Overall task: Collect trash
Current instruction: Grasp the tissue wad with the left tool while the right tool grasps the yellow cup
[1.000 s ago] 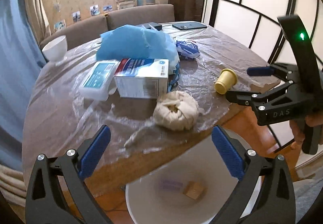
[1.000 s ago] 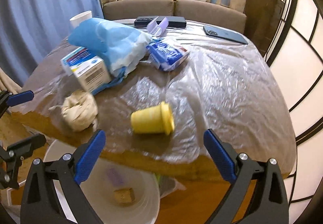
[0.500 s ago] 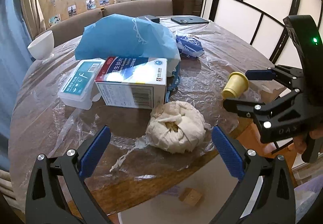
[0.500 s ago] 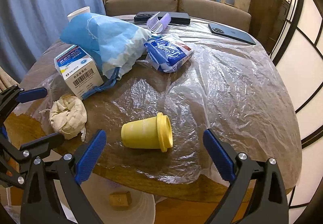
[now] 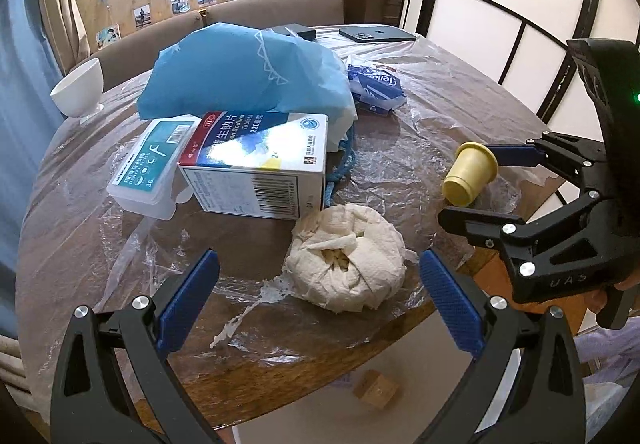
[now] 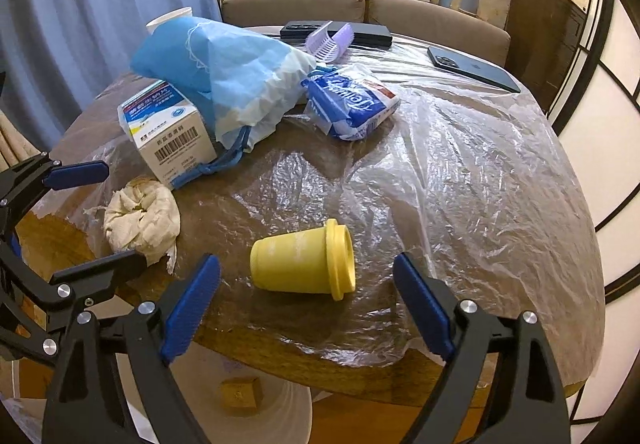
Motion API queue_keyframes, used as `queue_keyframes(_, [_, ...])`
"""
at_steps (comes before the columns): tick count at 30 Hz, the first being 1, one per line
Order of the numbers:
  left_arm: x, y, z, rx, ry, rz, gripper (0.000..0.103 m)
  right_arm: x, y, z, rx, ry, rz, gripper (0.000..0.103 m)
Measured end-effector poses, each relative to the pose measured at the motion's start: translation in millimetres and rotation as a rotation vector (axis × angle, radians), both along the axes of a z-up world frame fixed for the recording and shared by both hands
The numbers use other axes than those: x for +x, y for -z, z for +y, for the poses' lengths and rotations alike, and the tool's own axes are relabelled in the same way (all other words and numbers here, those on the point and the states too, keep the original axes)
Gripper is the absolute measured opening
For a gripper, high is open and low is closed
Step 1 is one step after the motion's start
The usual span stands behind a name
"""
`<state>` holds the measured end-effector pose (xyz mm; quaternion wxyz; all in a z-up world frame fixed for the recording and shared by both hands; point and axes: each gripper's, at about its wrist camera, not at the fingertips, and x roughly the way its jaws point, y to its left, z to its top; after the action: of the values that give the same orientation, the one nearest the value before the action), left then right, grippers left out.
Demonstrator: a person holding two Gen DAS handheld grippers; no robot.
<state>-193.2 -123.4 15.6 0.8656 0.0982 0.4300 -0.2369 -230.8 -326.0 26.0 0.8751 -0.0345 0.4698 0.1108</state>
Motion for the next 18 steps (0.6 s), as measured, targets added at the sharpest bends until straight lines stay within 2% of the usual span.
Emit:
queue_keyframes(11, [-0.1,-0.8,-7.3,0.005,0.023,-0.01,0.1,3.6,0.3,1.6,-0.005,-0.012,-0.004,0.078])
queue_keyframes(13, [1.1,-0.4,-8.3,0.006,0.023,-0.009,0.095,4.4,0.0,1.9,-0.009,-0.013,-0.007,0.073])
queue_keyframes(18, [5.8,3.8,-8.6,0.009,0.015,0.005,0.084,5.0,-0.3,1.8,-0.012,-0.012,-0.008,0.072])
